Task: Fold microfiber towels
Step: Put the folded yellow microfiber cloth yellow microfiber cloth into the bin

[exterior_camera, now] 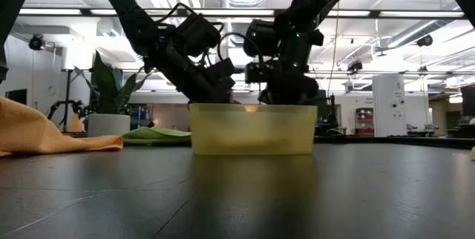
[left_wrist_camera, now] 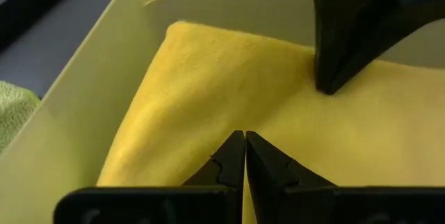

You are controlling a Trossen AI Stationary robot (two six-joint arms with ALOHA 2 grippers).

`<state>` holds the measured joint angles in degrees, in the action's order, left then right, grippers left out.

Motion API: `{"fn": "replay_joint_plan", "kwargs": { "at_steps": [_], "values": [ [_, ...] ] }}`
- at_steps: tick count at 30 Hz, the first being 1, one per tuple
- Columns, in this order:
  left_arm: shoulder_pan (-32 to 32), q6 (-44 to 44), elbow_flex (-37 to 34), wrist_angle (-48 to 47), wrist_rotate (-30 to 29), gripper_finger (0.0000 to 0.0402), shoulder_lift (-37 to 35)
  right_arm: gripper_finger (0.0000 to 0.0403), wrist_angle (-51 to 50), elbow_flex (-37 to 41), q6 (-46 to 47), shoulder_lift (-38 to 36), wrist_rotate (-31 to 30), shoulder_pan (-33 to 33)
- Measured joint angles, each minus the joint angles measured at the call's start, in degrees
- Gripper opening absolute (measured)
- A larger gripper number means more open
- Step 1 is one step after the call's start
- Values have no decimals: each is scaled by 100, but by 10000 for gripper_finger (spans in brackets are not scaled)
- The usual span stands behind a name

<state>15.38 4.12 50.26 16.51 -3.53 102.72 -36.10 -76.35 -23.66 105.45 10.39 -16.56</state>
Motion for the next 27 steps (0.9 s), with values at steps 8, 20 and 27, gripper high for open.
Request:
{"fn": "replay_joint_plan", "kwargs": {
  "at_steps": [8, 20, 27],
  "values": [
    [0, -57, -4, -68, 70, 0, -120, 9, -306, -1, 68, -166, -7, 4],
    [1, -173, -4, -554, 496, 0, -391, 9, 541, -169, -20, -227, -659, -206],
    [-20, -160, 5, -560, 550, 0, -257, 9, 901, -162, -33, 44, -743, -423]
  ]
}}
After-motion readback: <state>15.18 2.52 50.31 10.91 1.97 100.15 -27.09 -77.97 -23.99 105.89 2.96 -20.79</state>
